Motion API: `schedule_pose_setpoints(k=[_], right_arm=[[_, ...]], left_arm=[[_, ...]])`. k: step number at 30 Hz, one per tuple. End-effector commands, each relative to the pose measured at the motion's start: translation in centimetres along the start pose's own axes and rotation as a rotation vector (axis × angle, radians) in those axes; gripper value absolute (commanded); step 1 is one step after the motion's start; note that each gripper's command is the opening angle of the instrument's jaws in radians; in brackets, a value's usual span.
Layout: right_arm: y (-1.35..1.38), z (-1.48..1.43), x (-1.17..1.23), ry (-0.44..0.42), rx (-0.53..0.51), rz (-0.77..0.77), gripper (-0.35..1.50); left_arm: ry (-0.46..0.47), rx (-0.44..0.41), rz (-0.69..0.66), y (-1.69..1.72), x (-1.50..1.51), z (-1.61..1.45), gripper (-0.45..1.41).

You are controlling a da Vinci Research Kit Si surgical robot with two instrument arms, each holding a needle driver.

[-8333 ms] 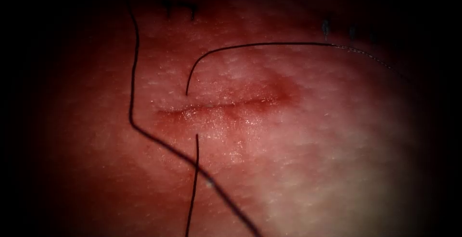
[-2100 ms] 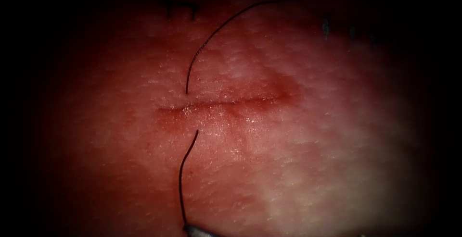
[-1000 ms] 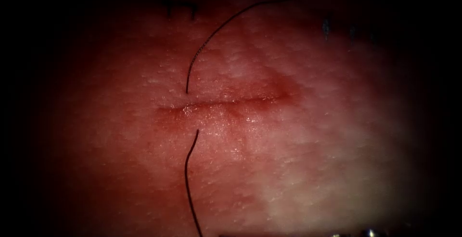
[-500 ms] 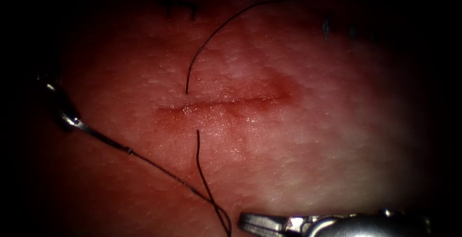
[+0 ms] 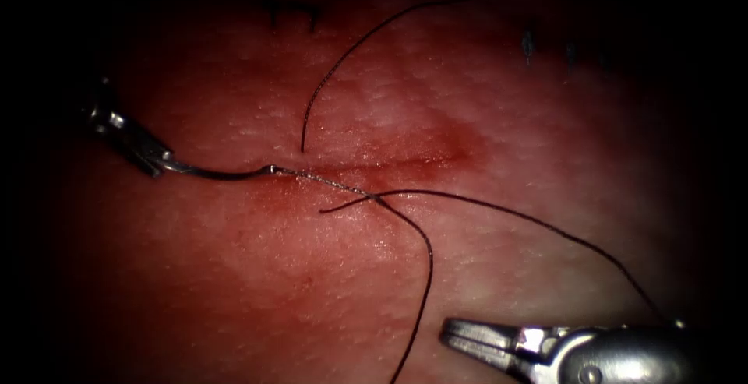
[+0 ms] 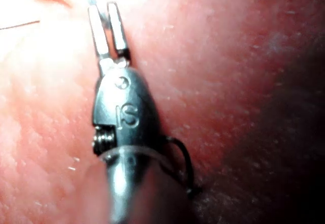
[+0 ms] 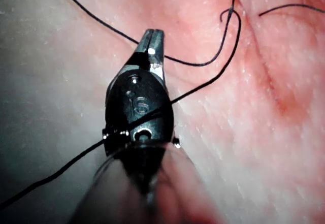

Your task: Wound Closure

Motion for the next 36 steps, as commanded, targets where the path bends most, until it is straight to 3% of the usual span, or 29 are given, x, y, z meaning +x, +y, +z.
schedule_pose_setpoints(k=[1, 4, 11, 15, 17, 24, 27, 29, 36], right_arm=[[-0.03, 0.05, -0.02, 0.017, -0.010, 0.007, -0.35], [-0.02, 0.06, -0.01, 0.028, -0.020, 0.011, -0.30], [0.17, 0.02, 0.00, 0.045, -0.067, 0.062, 0.61], [0.41, -0.12, 0.02, 0.022, -0.095, 0.126, 1.11], [0.52, -0.23, 0.03, 0.005, -0.114, 0.137, 1.19], [0.74, -0.46, 0.03, -0.032, -0.159, 0.161, 1.28], [0.78, -0.48, 0.01, -0.035, -0.186, 0.172, 1.31], [0.77, -0.46, 0.01, -0.017, -0.169, 0.176, 1.23], [0.72, -0.28, 0.09, 0.019, -0.129, 0.181, 1.09]], left_arm=[[-0.009, -0.041, -0.012, -0.04, 0.01, 0.08, -0.45], [0.014, -0.116, -0.022, -0.04, -0.06, 0.13, -0.45], [0.024, -0.281, -0.072, -0.07, -0.34, 0.27, -0.45], [0.014, -0.392, -0.130, -0.21, -0.64, 0.36, -0.45], [0.010, -0.425, -0.155, -0.30, -0.78, 0.42, -0.45], [-0.032, -0.472, -0.195, -0.56, -1.09, 0.61, -0.45], [-0.078, -0.426, -0.209, -0.74, -1.22, 0.72, -0.45], [-0.123, -0.392, -0.212, -0.90, -1.35, 0.77, -0.45], [-0.118, -0.420, -0.225, -1.06, -1.48, 0.52, -0.45]])
